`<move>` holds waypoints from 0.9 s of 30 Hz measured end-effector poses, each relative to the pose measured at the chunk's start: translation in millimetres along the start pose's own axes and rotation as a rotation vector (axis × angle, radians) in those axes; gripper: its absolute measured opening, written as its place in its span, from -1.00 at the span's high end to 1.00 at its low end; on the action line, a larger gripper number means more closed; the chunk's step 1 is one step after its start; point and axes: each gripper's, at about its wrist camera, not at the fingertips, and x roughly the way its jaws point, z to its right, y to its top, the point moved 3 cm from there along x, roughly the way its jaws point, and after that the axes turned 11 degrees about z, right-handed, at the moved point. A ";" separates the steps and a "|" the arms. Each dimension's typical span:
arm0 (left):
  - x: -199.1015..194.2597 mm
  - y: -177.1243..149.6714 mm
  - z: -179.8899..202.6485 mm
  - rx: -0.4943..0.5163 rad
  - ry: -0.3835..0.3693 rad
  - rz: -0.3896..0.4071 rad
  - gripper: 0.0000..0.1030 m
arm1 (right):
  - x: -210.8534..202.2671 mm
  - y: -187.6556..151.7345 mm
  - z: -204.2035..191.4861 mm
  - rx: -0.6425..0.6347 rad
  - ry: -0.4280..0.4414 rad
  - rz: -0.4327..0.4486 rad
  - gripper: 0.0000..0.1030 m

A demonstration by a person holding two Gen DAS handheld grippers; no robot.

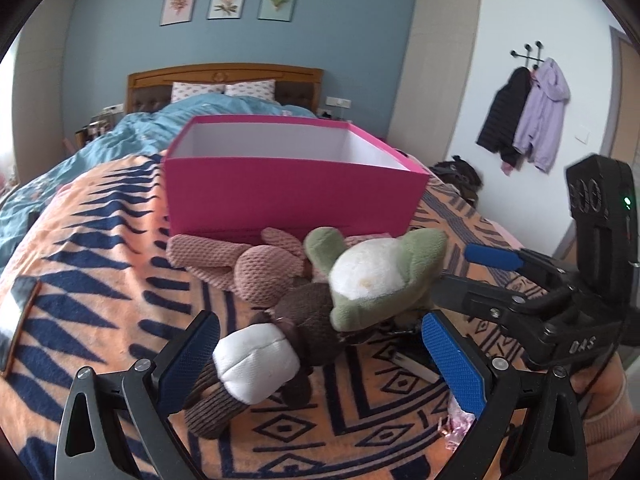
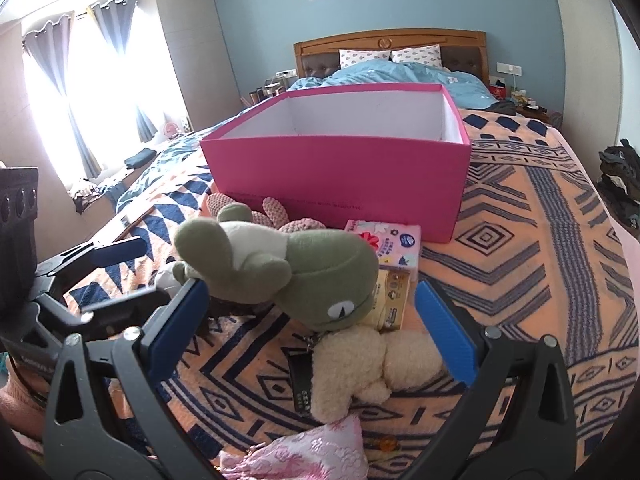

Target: Organize objects

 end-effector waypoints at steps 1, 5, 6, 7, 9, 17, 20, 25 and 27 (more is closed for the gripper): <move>1.1 0.7 1.2 0.006 -0.004 0.000 -0.93 | 1.5 1.2 1.6 0.003 0.009 0.000 -1.00; 6.0 5.4 6.7 0.029 -0.020 -0.004 -0.75 | 5.9 2.8 9.7 0.036 0.049 -0.003 -1.00; 7.3 6.7 8.0 0.036 -0.022 -0.005 -0.74 | 7.2 2.4 13.3 0.056 0.065 -0.007 -0.97; 9.2 8.1 9.5 0.044 -0.023 -0.006 -0.62 | 8.0 1.9 16.1 0.072 0.077 -0.010 -0.93; 13.0 9.7 11.3 0.049 -0.033 -0.017 -0.46 | 9.9 0.8 23.1 0.112 0.109 -0.019 -0.82; 23.2 11.7 17.4 0.068 -0.056 -0.047 -0.22 | 14.8 -1.6 40.8 0.194 0.150 -0.035 -0.65; 25.6 13.3 16.1 0.065 -0.056 -0.056 -0.18 | 23.2 1.8 43.9 0.227 0.197 -0.042 -0.61; 27.0 14.3 16.7 0.076 -0.067 -0.064 -0.22 | 30.8 6.4 42.4 0.249 0.248 -0.051 -0.61; 29.0 15.9 18.2 0.098 -0.048 -0.058 -0.23 | 30.6 9.7 36.1 0.226 0.241 -0.048 -0.61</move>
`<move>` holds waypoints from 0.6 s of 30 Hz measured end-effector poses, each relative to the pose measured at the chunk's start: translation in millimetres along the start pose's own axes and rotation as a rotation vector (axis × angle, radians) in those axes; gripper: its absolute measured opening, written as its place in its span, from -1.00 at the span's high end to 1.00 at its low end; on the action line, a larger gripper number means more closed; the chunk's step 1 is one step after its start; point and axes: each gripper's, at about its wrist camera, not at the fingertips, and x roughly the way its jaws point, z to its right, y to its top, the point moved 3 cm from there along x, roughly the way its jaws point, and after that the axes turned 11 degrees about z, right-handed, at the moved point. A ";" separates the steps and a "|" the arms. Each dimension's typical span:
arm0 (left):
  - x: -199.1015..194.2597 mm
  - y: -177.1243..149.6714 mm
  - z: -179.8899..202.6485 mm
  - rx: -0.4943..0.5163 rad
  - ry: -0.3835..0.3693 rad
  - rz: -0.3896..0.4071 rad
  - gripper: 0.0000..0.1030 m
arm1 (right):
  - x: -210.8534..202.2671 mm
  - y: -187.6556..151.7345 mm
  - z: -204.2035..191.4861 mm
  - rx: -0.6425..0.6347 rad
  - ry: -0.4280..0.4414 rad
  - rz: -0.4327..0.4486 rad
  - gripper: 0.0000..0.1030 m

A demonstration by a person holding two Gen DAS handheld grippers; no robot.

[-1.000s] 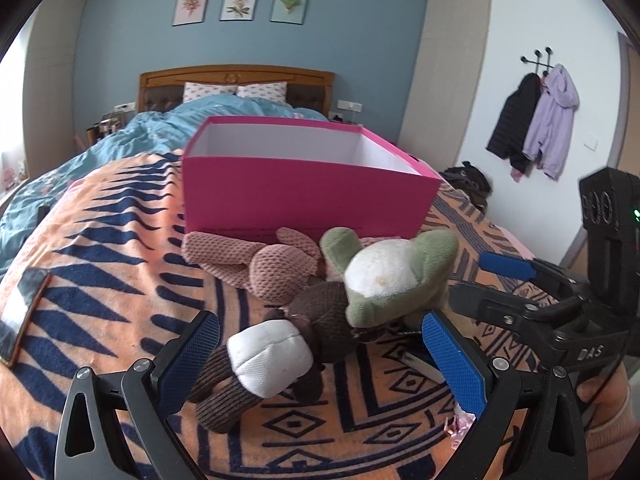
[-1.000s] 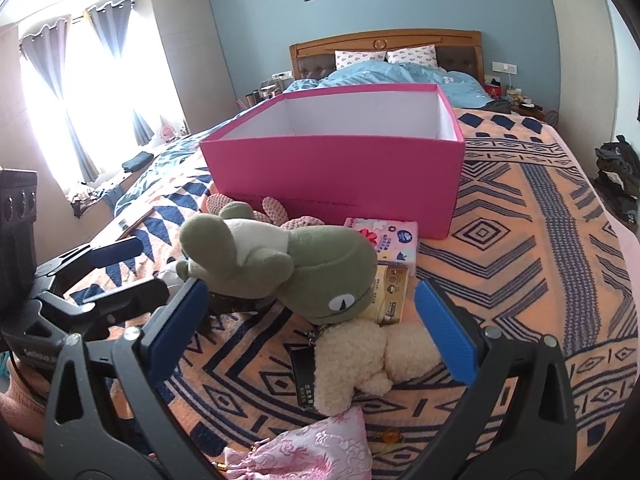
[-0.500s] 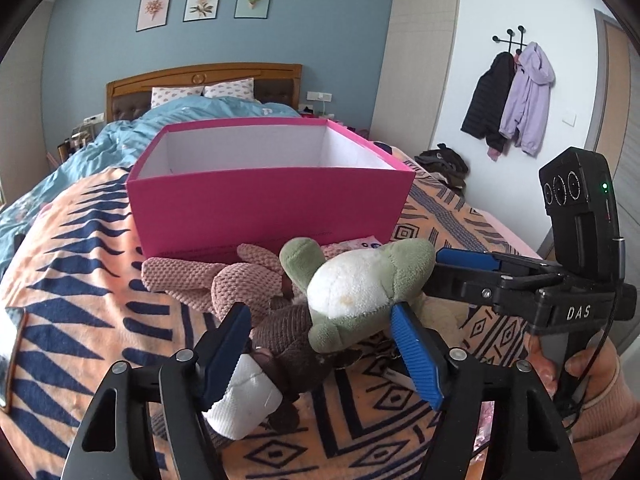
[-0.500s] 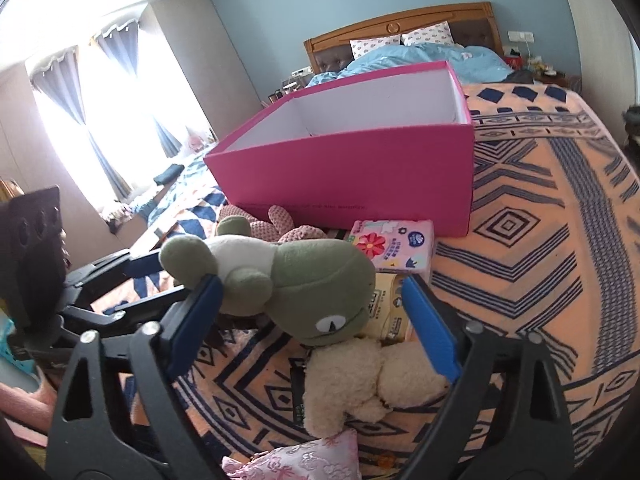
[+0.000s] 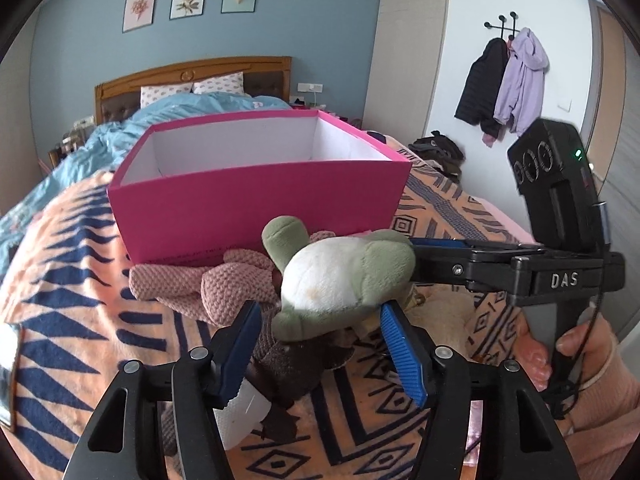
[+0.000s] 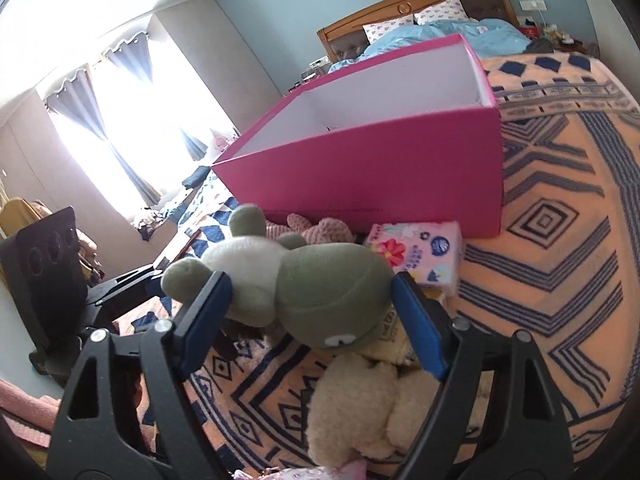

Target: Organize objects

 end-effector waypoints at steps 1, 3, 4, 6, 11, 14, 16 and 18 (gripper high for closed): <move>1.1 1.0 -0.6 0.000 0.005 0.001 -0.23 | 1.0 0.8 -3.6 -0.016 -0.007 -0.001 -0.61; 3.5 4.2 -3.7 -0.012 -0.004 0.004 -0.23 | 1.7 3.4 -7.3 -0.041 -0.015 -0.003 -0.62; 4.5 5.6 -5.7 -0.019 -0.009 0.005 -0.23 | 1.8 4.0 -8.0 -0.050 -0.018 -0.005 -0.62; 6.4 7.7 -10.0 -0.038 -0.021 0.003 -0.18 | 1.0 4.2 -6.6 -0.056 -0.022 -0.007 -0.62; 8.8 11.8 -10.6 -0.048 -0.051 0.000 -0.05 | -2.0 4.7 7.7 -0.009 -0.015 0.017 -0.62; 9.5 13.7 -9.0 -0.039 -0.052 0.000 -0.05 | -2.9 3.5 12.7 0.022 -0.003 0.023 -0.64; 10.4 14.9 -10.6 -0.049 -0.056 -0.002 -0.05 | -4.5 2.3 14.2 0.038 0.012 0.024 -0.64; 12.3 17.2 -14.2 -0.066 -0.061 -0.004 -0.05 | -2.9 3.0 16.8 0.054 0.023 0.021 -0.64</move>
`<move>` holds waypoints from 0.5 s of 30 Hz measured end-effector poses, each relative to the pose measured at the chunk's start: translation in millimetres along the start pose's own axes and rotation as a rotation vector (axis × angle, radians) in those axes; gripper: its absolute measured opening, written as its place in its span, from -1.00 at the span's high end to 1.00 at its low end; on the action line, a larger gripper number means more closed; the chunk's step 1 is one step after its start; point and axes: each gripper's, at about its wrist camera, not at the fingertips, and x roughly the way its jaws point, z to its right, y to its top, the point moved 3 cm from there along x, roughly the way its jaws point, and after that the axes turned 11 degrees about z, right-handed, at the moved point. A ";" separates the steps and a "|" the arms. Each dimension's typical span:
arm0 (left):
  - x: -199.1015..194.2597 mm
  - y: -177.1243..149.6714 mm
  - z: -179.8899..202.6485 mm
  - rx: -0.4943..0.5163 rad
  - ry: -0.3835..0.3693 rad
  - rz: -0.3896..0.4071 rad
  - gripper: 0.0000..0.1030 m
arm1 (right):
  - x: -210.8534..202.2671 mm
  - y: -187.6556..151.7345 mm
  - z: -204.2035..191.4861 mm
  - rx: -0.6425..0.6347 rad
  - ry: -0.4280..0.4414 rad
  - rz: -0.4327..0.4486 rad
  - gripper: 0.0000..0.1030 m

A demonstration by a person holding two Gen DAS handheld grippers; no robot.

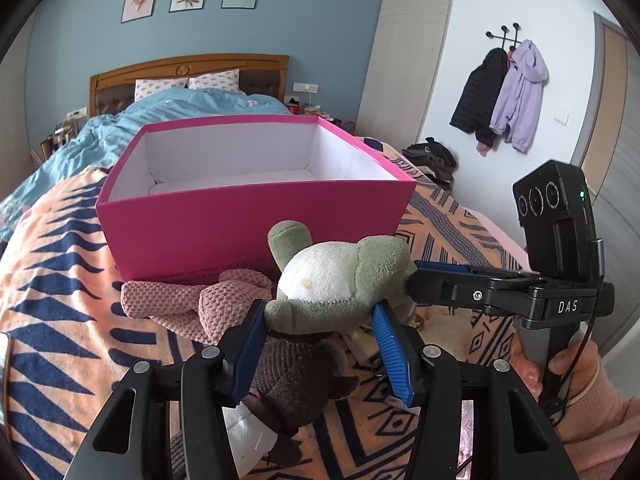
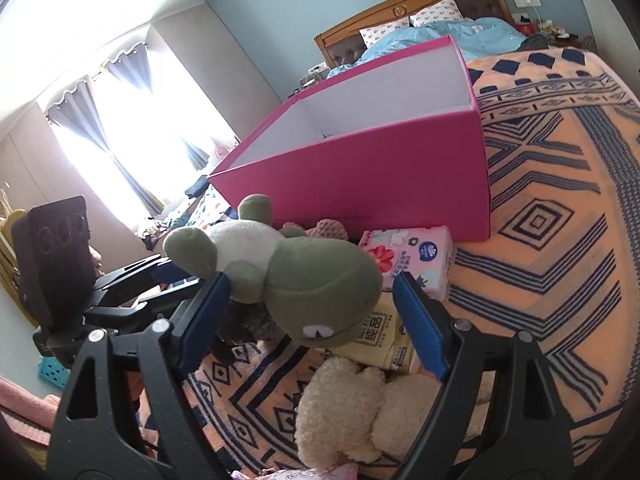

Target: Organize objects

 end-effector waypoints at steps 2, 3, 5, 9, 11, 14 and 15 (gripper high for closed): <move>0.6 2.6 -6.6 -0.014 0.018 0.005 -0.05 | 0.4 1.6 1.2 0.013 0.011 0.005 -0.64; 0.7 3.5 -9.6 -0.021 0.026 0.005 -0.05 | -0.2 1.4 0.3 0.012 0.014 0.006 -0.64; 1.1 5.4 -16.4 -0.045 0.034 0.005 -0.05 | -1.7 -0.1 -0.5 0.007 0.019 0.008 -0.64; 2.2 9.4 -22.8 -0.046 0.040 0.007 -0.05 | 2.6 -4.7 0.1 -0.028 -0.020 -0.013 -0.64; 4.0 10.2 -21.7 -0.036 0.031 -0.002 -0.05 | 6.1 -5.7 -0.8 -0.028 -0.020 -0.019 -0.64; 3.5 11.0 -16.7 0.009 0.022 0.002 -0.06 | 15.7 -5.0 -5.5 -0.072 -0.031 -0.034 -0.60; 3.8 10.7 -14.1 0.031 0.018 0.003 -0.06 | 16.7 -5.4 -7.4 -0.082 -0.021 -0.032 -0.37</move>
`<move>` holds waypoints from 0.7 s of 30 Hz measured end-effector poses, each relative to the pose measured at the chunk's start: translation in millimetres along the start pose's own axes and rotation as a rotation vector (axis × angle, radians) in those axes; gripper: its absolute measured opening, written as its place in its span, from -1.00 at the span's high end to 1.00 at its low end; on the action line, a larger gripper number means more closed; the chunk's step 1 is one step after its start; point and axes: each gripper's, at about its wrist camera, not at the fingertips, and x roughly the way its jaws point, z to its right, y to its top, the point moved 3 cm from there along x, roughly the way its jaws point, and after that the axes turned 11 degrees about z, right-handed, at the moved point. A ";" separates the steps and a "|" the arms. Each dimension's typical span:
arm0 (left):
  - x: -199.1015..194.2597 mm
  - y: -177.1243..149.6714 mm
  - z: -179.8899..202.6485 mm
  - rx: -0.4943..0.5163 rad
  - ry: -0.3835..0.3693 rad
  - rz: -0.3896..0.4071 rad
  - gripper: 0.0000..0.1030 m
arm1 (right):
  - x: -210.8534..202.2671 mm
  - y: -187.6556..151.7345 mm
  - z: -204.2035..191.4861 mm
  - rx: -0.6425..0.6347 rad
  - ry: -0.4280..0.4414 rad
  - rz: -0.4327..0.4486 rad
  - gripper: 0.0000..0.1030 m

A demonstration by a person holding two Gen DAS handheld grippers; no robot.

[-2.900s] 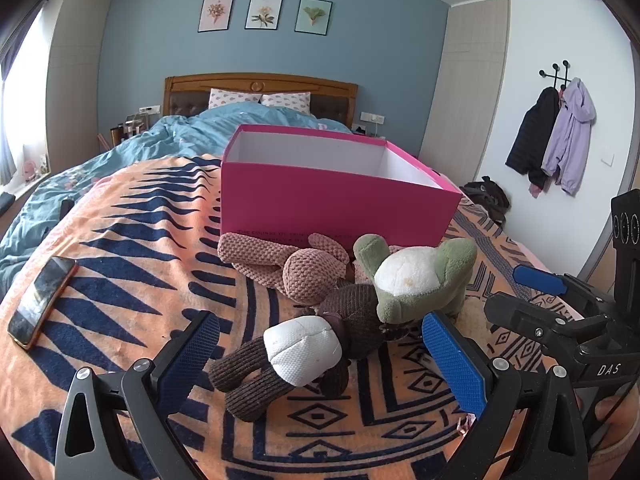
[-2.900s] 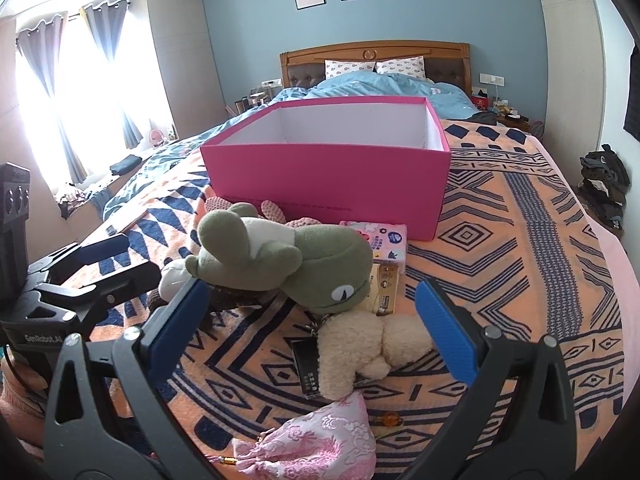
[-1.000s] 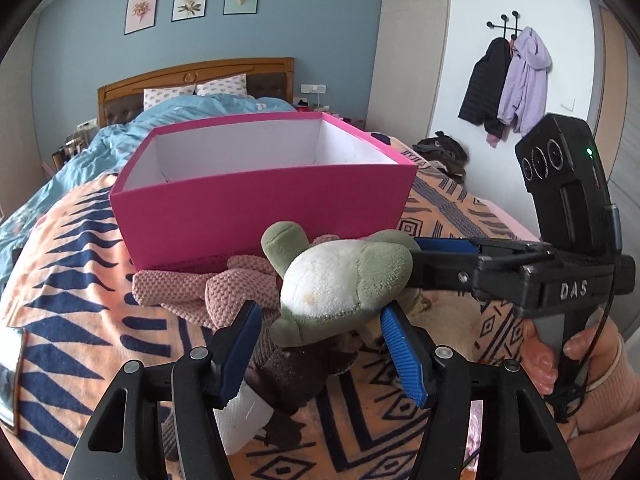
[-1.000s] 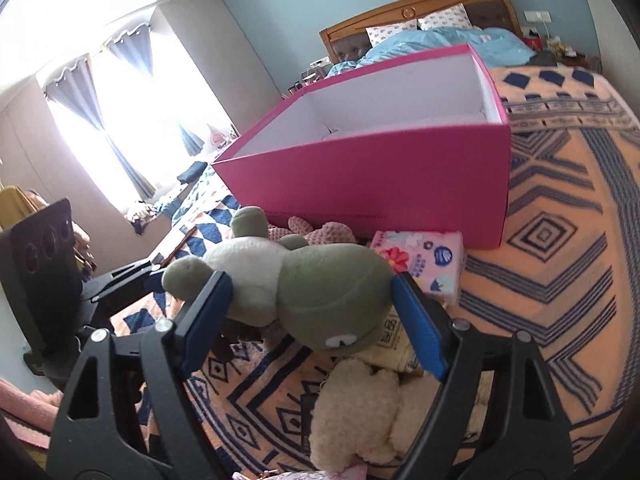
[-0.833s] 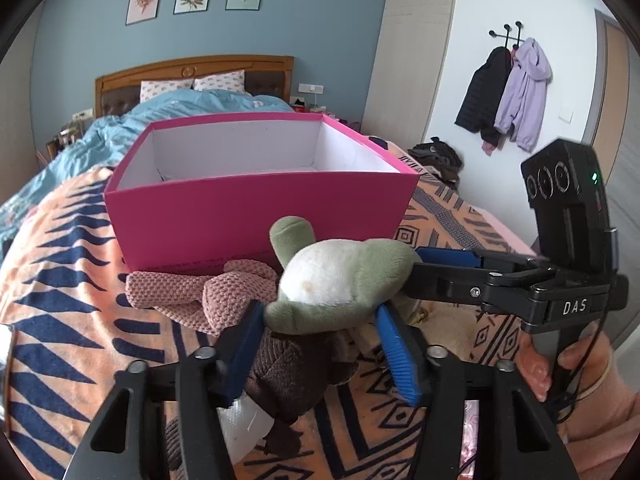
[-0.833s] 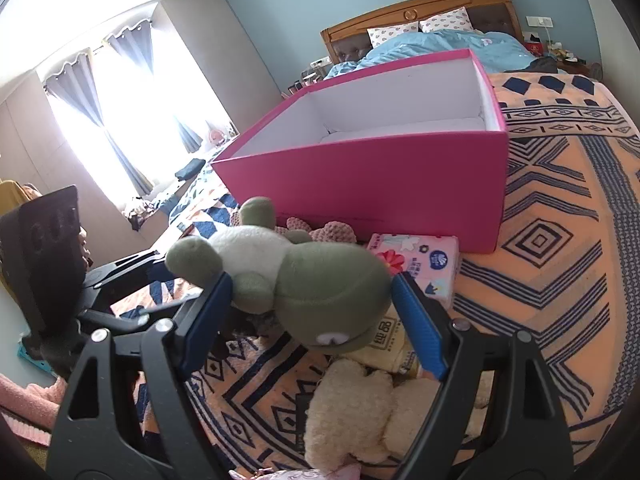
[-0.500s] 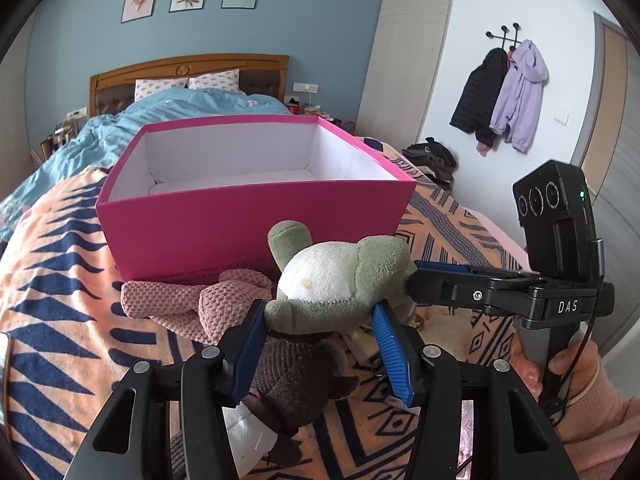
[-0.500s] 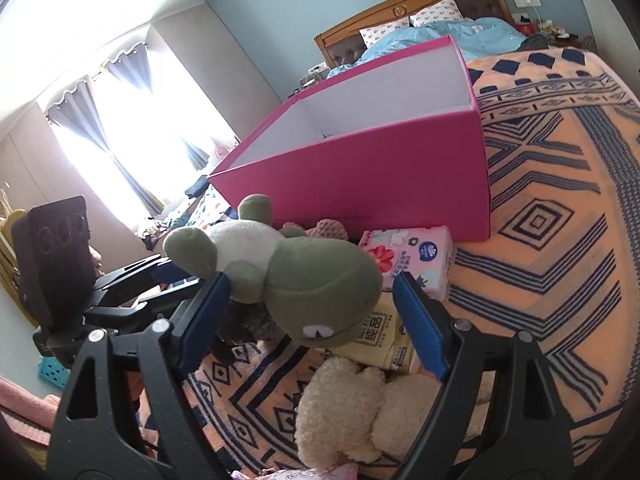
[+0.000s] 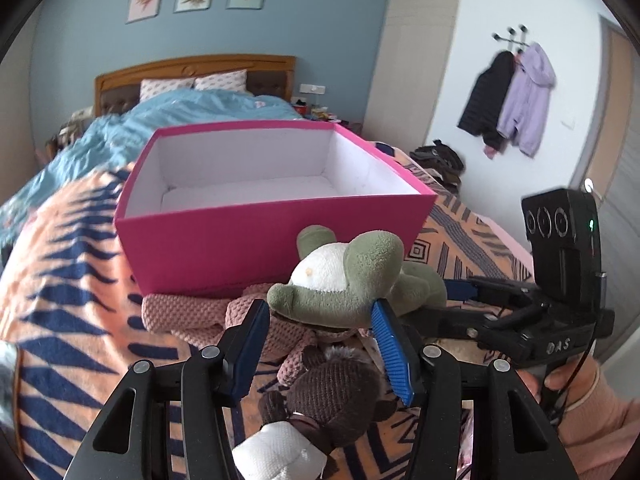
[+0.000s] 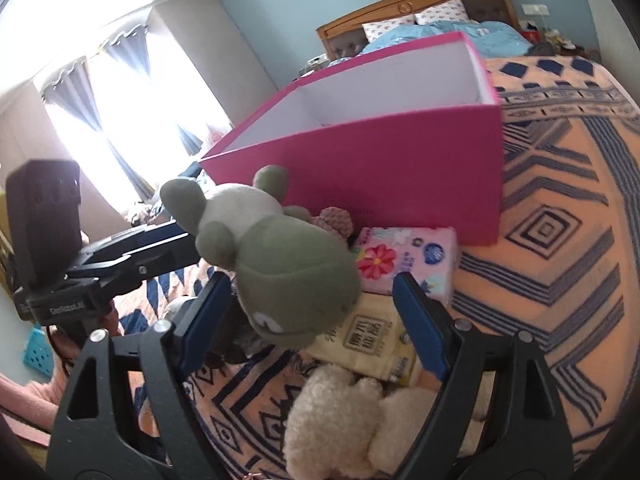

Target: Organize objects

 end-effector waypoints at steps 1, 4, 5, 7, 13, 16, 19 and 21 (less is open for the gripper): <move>0.5 -0.6 1.3 0.016 -0.004 -0.001 -0.06 | 0.6 0.0 -2.4 -0.008 0.017 0.005 -0.25; 1.9 -0.1 6.6 0.039 -0.028 -0.008 -0.05 | 1.8 0.6 -6.8 -0.050 0.002 -0.005 -0.19; 1.6 -0.2 7.8 0.034 -0.045 -0.010 -0.05 | 0.5 1.3 -8.2 -0.056 -0.001 -0.004 -0.17; -1.1 1.0 10.8 0.033 -0.061 -0.005 -0.05 | -2.9 5.6 -12.2 -0.082 -0.005 -0.006 -0.14; -30.3 23.3 12.2 0.017 -0.104 0.077 -0.05 | -21.8 32.7 -41.3 -0.234 -0.026 0.026 -0.13; -41.0 40.6 8.8 0.023 -0.099 0.122 -0.05 | -25.3 52.6 -58.8 -0.311 -0.023 0.050 -0.13; -46.5 60.8 1.9 0.024 -0.095 0.153 -0.05 | -22.0 73.0 -75.0 -0.388 -0.024 0.077 -0.13; -48.1 76.3 -2.9 0.047 -0.060 0.184 -0.05 | -17.3 88.8 -82.6 -0.426 -0.021 0.099 -0.13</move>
